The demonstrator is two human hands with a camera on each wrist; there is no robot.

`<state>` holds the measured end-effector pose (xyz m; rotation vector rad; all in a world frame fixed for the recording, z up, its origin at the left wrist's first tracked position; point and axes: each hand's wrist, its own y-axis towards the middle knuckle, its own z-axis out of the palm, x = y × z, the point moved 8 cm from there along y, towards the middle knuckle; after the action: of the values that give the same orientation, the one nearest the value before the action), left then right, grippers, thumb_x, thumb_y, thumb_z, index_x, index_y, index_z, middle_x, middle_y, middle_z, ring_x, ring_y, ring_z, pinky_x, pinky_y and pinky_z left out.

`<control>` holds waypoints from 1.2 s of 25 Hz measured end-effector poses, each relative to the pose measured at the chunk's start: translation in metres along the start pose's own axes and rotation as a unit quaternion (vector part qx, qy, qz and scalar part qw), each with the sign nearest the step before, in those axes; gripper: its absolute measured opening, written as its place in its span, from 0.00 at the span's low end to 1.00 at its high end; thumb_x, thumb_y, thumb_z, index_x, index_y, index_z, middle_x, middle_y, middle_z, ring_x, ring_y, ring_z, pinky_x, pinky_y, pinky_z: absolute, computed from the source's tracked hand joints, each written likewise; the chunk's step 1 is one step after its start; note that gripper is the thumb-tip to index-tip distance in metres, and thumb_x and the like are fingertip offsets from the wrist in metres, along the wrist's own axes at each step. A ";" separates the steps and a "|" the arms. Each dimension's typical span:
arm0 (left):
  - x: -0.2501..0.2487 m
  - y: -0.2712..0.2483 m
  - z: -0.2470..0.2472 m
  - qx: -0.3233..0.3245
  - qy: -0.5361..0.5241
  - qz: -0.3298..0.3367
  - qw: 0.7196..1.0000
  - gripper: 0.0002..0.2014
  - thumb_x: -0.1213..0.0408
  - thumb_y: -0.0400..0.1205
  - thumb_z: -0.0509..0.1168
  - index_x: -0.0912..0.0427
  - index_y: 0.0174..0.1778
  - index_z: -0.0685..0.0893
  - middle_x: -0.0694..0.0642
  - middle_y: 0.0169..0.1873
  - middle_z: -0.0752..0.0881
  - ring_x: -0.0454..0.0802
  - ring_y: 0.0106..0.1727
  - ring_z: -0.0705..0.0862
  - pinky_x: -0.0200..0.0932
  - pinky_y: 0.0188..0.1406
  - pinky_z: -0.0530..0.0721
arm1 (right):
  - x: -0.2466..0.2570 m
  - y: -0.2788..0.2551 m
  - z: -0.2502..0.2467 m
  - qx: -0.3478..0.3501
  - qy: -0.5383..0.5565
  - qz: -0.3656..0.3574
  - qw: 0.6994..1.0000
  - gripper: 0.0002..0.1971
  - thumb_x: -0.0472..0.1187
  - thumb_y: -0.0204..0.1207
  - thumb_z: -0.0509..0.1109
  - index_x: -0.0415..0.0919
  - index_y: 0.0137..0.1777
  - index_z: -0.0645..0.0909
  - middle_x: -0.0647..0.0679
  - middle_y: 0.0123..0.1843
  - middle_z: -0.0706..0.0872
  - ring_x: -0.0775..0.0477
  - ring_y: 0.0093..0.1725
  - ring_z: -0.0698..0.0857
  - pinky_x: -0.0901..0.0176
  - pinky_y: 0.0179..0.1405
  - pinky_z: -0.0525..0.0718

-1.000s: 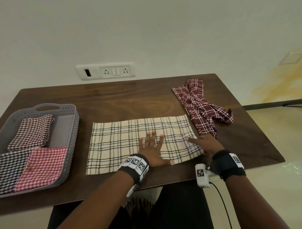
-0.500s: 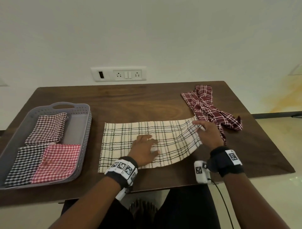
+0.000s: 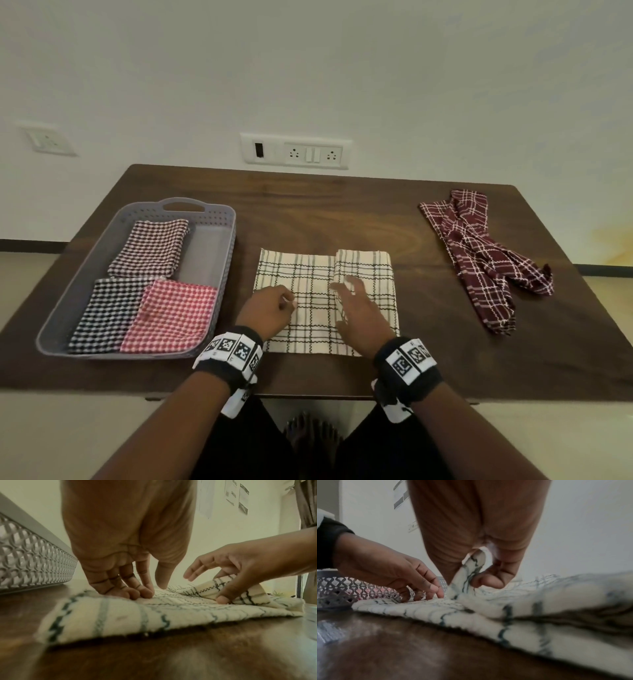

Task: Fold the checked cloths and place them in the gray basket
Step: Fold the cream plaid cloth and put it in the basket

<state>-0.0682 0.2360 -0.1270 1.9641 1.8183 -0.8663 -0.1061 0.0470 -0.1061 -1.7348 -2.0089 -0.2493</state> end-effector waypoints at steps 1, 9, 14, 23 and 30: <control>0.001 0.002 -0.002 -0.009 0.006 -0.001 1.000 0.07 0.56 0.81 0.67 0.50 0.51 0.87 0.48 0.44 0.88 0.48 0.48 0.86 0.46 0.51 0.86 | -0.011 -0.002 -0.009 -0.022 0.000 0.036 0.999 0.30 0.36 0.73 0.74 0.44 0.74 0.68 0.42 0.77 0.65 0.37 0.57 0.85 0.46 0.58 0.84; 0.013 0.007 0.007 0.024 0.062 -0.037 0.997 0.18 0.57 0.81 0.66 0.47 0.68 0.75 0.57 0.60 0.80 0.57 0.60 0.82 0.50 0.60 0.82 | -0.060 0.007 -0.026 0.019 0.106 0.096 0.990 0.14 0.51 0.76 0.76 0.40 0.52 0.86 0.49 0.45 0.86 0.52 0.41 0.82 0.63 0.35 0.74; -0.021 0.014 0.028 0.039 0.074 -0.023 0.996 0.21 0.57 0.83 0.64 0.48 0.73 0.72 0.59 0.64 0.78 0.59 0.63 0.80 0.53 0.62 0.81 | -0.123 -0.020 -0.080 -0.036 0.309 0.208 0.927 0.04 0.38 0.75 0.78 0.39 0.46 0.87 0.43 0.44 0.93 0.60 0.32 0.90 0.69 0.34 0.82; -0.028 0.017 0.023 0.002 -0.050 -0.060 0.997 0.16 0.52 0.86 0.60 0.57 0.59 0.85 0.54 0.44 0.91 0.50 0.43 0.88 0.46 0.49 0.86 | -0.013 0.018 -0.104 -0.125 0.235 0.030 0.963 0.12 0.49 0.78 0.73 0.42 0.52 0.91 0.50 0.48 0.93 0.53 0.48 0.89 0.56 0.51 0.86; -0.009 0.025 0.020 0.064 -0.331 -0.221 0.915 0.24 0.46 0.84 0.64 0.67 0.59 0.83 0.62 0.51 0.85 0.56 0.48 0.85 0.44 0.34 0.86 | 0.035 0.011 0.015 0.033 0.043 -0.016 0.998 0.15 0.49 0.75 0.75 0.44 0.59 0.86 0.46 0.54 0.89 0.45 0.55 0.86 0.56 0.48 0.78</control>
<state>-0.0484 0.2131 -0.1403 1.0875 1.8047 -1.5884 -0.1025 0.0862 -0.1053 -1.6253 -1.9639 -0.2614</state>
